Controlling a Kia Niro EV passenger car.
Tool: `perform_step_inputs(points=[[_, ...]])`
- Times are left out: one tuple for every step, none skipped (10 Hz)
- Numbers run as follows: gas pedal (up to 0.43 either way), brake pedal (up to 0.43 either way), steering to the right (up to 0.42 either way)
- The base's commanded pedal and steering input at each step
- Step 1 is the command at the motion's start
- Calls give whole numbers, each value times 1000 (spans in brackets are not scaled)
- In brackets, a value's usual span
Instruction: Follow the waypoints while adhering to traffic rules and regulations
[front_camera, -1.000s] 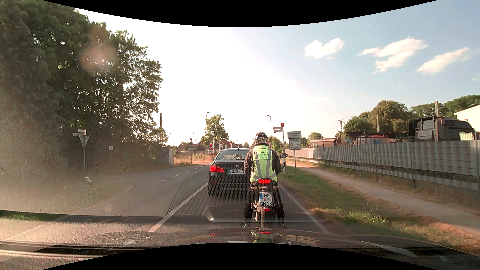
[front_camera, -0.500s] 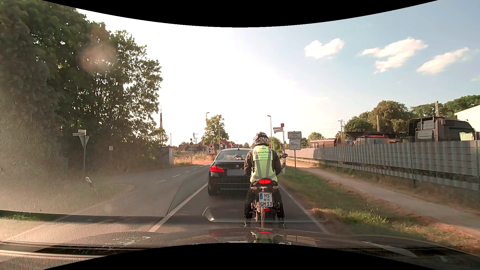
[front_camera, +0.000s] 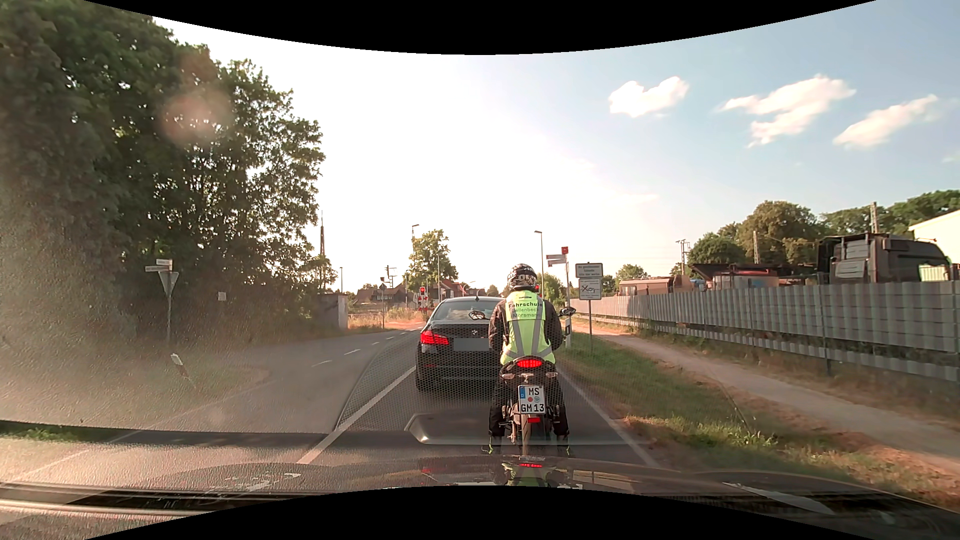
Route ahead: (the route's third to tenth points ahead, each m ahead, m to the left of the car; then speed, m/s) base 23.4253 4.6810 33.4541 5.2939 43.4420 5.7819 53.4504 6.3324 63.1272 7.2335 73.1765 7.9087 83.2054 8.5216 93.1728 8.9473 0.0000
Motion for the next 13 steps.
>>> perform_step_inputs(points=[[0,0,6],[0,0,6],[0,0,6],[0,0,6],[0,0,6],[0,0,6],[0,0,6],[0,0,6],[0,0,6],[0,0,6],[0,0,6],[0,0,5],[0,0,6]])
